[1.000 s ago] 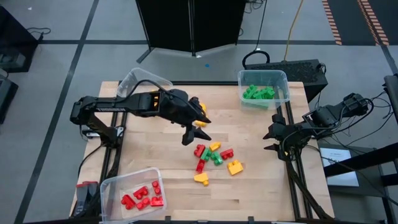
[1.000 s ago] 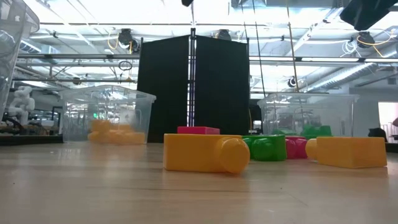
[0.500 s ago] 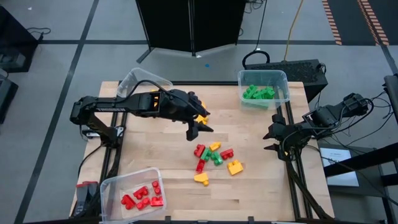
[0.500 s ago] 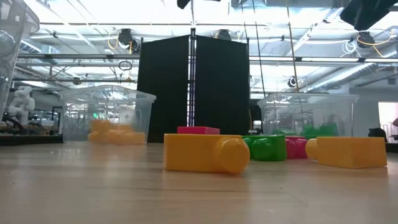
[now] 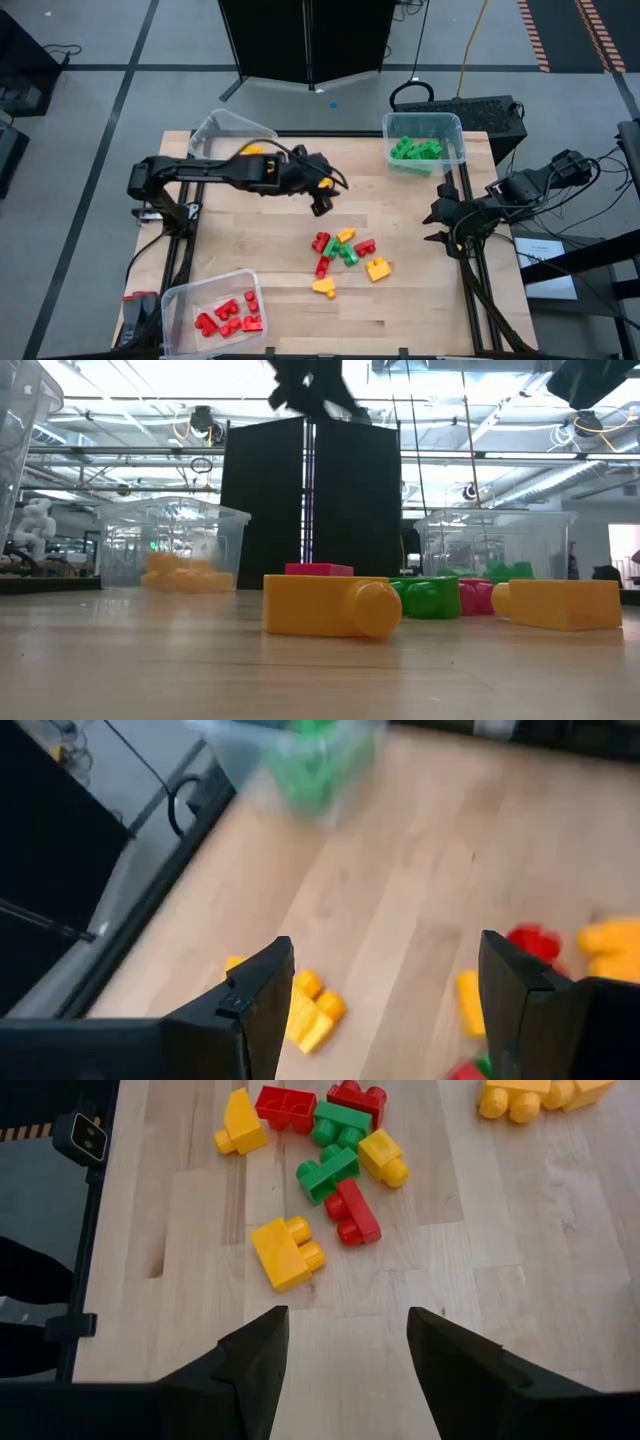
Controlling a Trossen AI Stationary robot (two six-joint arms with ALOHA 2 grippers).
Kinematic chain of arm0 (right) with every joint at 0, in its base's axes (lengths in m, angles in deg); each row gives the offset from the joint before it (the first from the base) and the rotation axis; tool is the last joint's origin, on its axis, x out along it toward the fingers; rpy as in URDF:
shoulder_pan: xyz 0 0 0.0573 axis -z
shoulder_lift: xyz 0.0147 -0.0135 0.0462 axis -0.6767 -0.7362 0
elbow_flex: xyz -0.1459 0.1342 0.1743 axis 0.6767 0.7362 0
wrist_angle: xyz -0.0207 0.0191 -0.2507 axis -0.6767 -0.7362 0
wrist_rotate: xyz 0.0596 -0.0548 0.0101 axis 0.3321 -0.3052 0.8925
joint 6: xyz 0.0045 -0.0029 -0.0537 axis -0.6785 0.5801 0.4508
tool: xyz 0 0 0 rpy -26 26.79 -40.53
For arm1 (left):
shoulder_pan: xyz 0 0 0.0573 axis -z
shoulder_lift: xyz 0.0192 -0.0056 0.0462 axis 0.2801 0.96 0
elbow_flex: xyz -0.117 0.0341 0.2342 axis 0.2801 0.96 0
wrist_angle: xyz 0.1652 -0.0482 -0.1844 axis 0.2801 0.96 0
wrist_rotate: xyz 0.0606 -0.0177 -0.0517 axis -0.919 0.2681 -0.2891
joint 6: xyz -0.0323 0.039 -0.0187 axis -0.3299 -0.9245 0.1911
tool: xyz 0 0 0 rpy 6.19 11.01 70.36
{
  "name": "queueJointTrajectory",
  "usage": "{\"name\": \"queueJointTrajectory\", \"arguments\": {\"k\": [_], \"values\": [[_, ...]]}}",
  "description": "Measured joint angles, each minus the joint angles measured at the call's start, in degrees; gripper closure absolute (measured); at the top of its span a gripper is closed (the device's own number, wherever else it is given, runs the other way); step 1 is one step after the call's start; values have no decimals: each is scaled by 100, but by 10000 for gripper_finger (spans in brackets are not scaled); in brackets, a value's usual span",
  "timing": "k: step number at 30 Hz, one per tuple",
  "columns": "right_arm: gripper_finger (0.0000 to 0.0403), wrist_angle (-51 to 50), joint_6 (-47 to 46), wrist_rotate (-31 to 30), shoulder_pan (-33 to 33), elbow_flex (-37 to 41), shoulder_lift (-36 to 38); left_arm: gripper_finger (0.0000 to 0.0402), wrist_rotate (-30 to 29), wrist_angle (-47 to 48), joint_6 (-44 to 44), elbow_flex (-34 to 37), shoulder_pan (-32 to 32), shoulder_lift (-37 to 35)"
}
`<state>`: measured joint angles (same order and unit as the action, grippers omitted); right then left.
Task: Sort blocks
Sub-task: Put the yellow game piece into the top left transparent bin
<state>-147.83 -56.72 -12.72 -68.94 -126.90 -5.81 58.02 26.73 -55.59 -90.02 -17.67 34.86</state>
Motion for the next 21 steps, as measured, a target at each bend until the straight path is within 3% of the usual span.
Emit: {"name": "queueJointTrajectory", "arguments": {"k": [4, 8, 12, 15, 21], "values": [[202, 2, -45, 18, -2, 0, -50, 196, 6, 183, 295, 5, -1, 469], [202, 2, -82, 33, -2, 0, -93, 196, 27, 601, 1903, 2, -219, 857], [202, 0, -82, 36, -2, 0, -115, 196, 263, 707, 2844, 7, -426, 1175], [202, 0, -85, 39, -2, 0, -120, 196, 229, 591, 3254, 5, -500, 1354], [202, 6, -106, 41, -2, 0, -128, 196, -385, 307, 3419, 5, -458, 1761]]}}
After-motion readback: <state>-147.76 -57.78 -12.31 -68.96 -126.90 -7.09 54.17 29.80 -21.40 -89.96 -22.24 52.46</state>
